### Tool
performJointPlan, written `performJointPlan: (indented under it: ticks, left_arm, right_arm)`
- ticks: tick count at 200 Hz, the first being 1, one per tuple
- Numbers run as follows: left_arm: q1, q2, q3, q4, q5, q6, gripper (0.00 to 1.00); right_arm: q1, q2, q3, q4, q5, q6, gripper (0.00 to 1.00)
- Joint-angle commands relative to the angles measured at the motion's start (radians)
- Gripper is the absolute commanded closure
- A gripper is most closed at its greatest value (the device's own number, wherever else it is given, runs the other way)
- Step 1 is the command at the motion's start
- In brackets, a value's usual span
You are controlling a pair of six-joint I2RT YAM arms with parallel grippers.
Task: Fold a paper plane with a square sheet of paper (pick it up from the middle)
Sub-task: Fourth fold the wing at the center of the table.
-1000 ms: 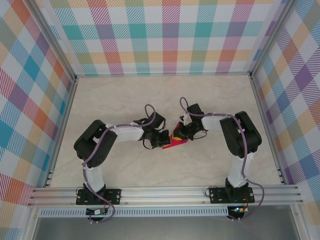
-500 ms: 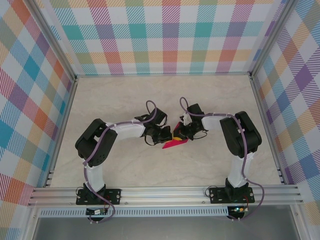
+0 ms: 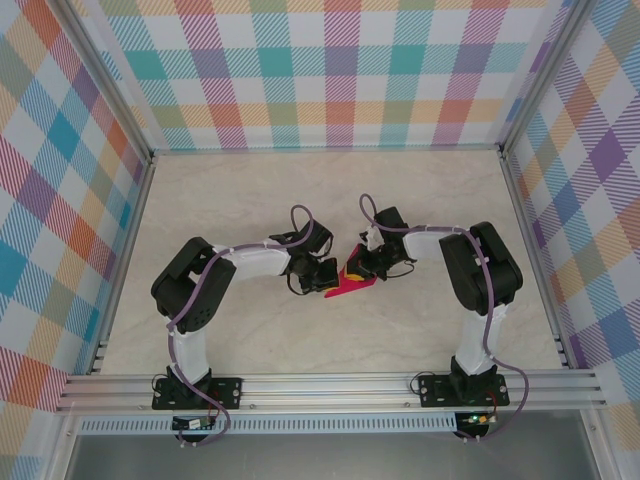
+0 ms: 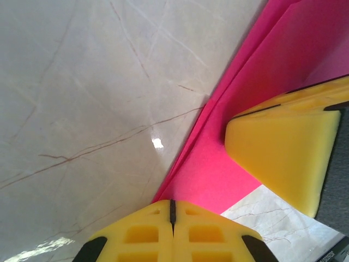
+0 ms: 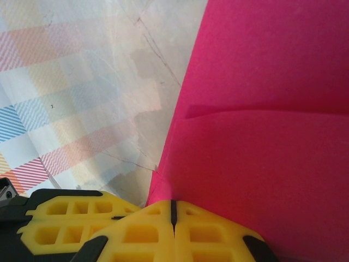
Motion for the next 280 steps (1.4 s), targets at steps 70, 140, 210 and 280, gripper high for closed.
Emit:
performJointPlan:
  ticks: [70, 140, 210, 280]
  left_arm:
    - [0.008, 0.001, -0.051, -0.128, -0.048, 0.035, 0.98]
    - [0.008, -0.031, -0.014, 0.055, 0.073, -0.022, 0.98]
    - [0.008, -0.025, -0.058, -0.057, 0.016, -0.013, 0.98]
    - [0.014, -0.032, -0.104, -0.126, -0.047, 0.019, 0.98]
  right_arm:
    - [-0.002, 0.069, -0.006, -0.050, 0.110, -0.012, 0.95]
    - [-0.001, 0.077, -0.008, -0.050, 0.116, -0.011, 0.95]
    - [-0.002, 0.083, -0.005, -0.057, 0.122, -0.010, 0.95]
    - [-0.002, 0.089, -0.002, -0.069, 0.132, -0.010, 0.95]
